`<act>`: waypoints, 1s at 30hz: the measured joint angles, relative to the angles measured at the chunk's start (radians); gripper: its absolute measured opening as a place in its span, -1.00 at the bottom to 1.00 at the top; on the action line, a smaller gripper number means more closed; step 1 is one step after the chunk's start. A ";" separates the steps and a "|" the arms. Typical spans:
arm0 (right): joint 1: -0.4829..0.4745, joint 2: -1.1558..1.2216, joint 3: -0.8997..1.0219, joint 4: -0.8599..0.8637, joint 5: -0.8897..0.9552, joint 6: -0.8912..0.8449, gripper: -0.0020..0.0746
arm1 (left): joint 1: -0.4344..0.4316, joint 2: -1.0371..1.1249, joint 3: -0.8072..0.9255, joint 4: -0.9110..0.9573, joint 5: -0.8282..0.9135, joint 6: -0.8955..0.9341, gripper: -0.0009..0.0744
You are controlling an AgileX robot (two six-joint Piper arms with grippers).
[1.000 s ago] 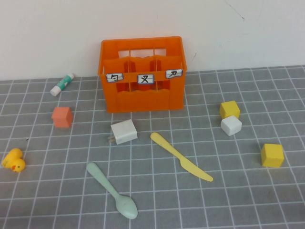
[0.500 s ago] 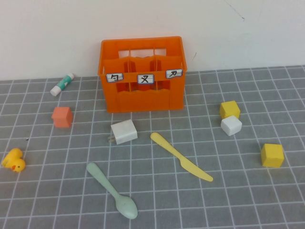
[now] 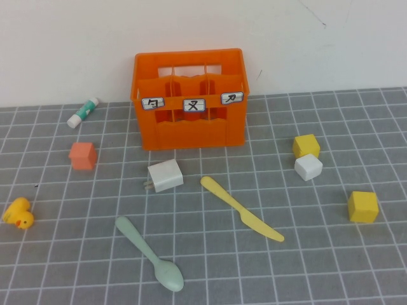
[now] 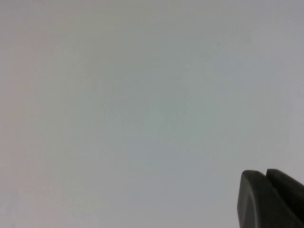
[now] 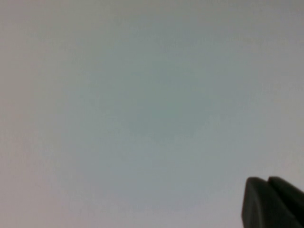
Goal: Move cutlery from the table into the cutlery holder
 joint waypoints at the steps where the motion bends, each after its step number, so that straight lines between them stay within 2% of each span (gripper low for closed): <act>1: 0.000 0.014 -0.034 -0.018 0.050 0.000 -0.95 | 0.000 0.021 -0.055 -0.028 0.099 -0.005 -0.98; 6: 0.000 0.118 -0.140 -0.047 0.308 0.000 -0.95 | 0.000 0.175 -0.217 -0.127 0.466 -0.075 -0.98; 10: 0.000 0.240 -0.143 0.000 0.559 -0.022 -0.95 | 0.000 0.354 -0.245 -0.227 0.731 -0.162 -0.98; 13: 0.000 0.340 -0.143 0.065 0.724 -0.120 -0.95 | 0.000 0.488 -0.243 -0.321 0.870 -0.172 -0.98; 17: 0.000 0.470 -0.143 0.171 0.846 -0.317 -0.95 | 0.000 0.667 -0.229 -0.368 0.955 -0.175 -0.98; 20: 0.000 0.553 -0.143 0.255 0.898 -0.421 -0.95 | 0.000 0.805 -0.227 -0.329 1.000 -0.147 -0.98; 25: 0.000 0.641 -0.143 0.320 0.953 -0.483 -0.95 | 0.000 1.006 -0.229 -0.295 1.012 -0.100 -0.98; 30: 0.000 0.666 -0.107 0.337 0.948 -0.494 -0.95 | 0.000 1.148 -0.263 -0.375 1.021 0.036 -0.98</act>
